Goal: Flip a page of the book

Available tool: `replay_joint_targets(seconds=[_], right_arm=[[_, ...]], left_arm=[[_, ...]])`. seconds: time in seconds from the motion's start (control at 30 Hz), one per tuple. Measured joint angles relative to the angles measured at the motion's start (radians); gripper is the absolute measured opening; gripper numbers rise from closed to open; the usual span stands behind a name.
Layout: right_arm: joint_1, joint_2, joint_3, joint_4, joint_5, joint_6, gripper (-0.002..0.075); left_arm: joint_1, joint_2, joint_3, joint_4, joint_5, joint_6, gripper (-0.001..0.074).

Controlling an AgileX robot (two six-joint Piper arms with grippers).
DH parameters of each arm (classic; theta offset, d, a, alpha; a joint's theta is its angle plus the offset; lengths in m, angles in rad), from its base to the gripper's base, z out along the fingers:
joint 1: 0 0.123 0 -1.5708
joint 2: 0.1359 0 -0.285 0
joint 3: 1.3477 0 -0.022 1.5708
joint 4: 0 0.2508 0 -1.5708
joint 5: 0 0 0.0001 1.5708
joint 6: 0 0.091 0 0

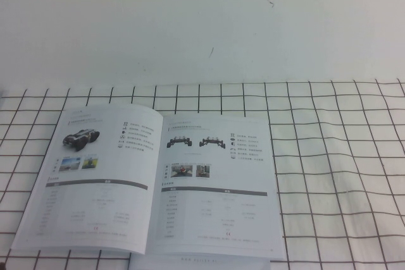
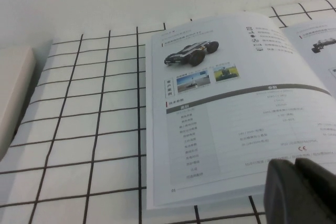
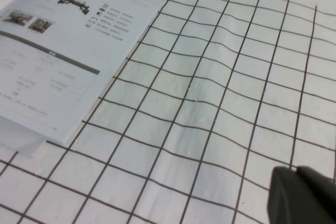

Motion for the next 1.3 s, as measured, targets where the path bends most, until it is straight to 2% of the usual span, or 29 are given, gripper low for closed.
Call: replay_joint_targets(seconds=[0.13,0.3,0.57,1.3], right_arm=[[0.000,0.000,0.000,0.000,0.000,0.000,-0.0002],[0.000,0.000,0.000,0.000,0.000,0.000,-0.0002],[0.000,0.000,0.000,0.000,0.000,0.000,-0.0002],[0.000,0.000,0.000,0.000,0.000,0.000,-0.0002]], left_arm=[[0.000,0.000,0.000,0.000,0.004,0.005,-0.0003],[0.000,0.000,0.000,0.028,0.004,-0.101,-0.0003],[0.000,0.000,-0.002,0.086,0.007,-0.147,-0.0003],[0.000,0.000,-0.002,0.087,0.007,-0.150,-0.0003]])
